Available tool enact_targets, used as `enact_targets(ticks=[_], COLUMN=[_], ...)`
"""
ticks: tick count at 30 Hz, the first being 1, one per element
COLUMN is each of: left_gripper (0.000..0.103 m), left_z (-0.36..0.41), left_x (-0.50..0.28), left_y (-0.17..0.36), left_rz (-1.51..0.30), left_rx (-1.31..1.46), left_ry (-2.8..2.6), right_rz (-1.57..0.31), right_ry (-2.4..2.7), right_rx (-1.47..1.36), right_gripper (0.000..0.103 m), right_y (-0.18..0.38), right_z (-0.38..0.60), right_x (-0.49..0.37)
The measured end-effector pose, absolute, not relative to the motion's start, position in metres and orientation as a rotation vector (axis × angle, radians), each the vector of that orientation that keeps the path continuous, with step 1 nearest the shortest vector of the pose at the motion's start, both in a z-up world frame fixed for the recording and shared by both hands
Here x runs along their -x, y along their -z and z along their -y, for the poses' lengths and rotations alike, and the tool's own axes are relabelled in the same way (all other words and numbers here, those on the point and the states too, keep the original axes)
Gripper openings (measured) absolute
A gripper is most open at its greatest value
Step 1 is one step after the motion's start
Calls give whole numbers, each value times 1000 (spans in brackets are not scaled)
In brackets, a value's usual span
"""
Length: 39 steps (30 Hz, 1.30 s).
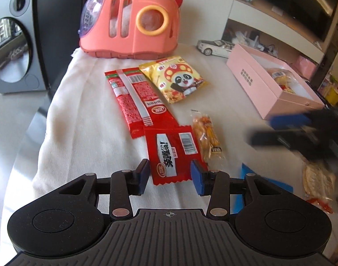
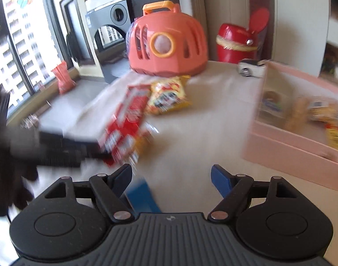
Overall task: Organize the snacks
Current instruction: 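Grasp a flat wrapped pastry with the right tool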
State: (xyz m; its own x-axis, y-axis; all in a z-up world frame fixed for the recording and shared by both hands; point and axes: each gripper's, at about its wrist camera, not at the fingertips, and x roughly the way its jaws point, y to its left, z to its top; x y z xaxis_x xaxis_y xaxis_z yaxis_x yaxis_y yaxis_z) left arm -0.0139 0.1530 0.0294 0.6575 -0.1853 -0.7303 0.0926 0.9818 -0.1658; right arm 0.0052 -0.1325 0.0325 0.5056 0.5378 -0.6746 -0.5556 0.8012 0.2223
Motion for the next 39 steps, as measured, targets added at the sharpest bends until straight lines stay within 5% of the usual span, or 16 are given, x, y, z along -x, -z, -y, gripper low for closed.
enact_targets(ticks=[4,5,6,8,17,19,21,23,39], left_gripper=[45,45,45,44,45,46,46,47,47], left_z=[-165,-168,-170,-175,-153,-133,-112,-97,-60], left_x=[13,13,13,13,-14,-18,-18,-16,-5], left_y=[-29,-29,-28,-28,-27,-27,-27,-28,-49], left_rz=[-837,-837,-837,-836,-833,-842,-847,-848,-809], left_rx=[221,247,270,303,288,232,134,54,-10], left_ry=[148,146,143,142,180,224,259,260,230], right_rz=[-858,-871,-886,-915,-871,-838,-822,-810,-777], right_ry=[-678,-683,-683,-674,-555,-522,-486,-475,-484], right_rx=[-8,13,42,58,114,158,196,198,505], right_gripper=[77,65,43,31,29,32,57,69,81], right_y=[-24,-20,-17,-11,-13,-13,-12,-13,-3], right_z=[91,83,76,76,155,168,178,192,241], right_x=[-35,-38,-40,-41,-5,5,13,20,77])
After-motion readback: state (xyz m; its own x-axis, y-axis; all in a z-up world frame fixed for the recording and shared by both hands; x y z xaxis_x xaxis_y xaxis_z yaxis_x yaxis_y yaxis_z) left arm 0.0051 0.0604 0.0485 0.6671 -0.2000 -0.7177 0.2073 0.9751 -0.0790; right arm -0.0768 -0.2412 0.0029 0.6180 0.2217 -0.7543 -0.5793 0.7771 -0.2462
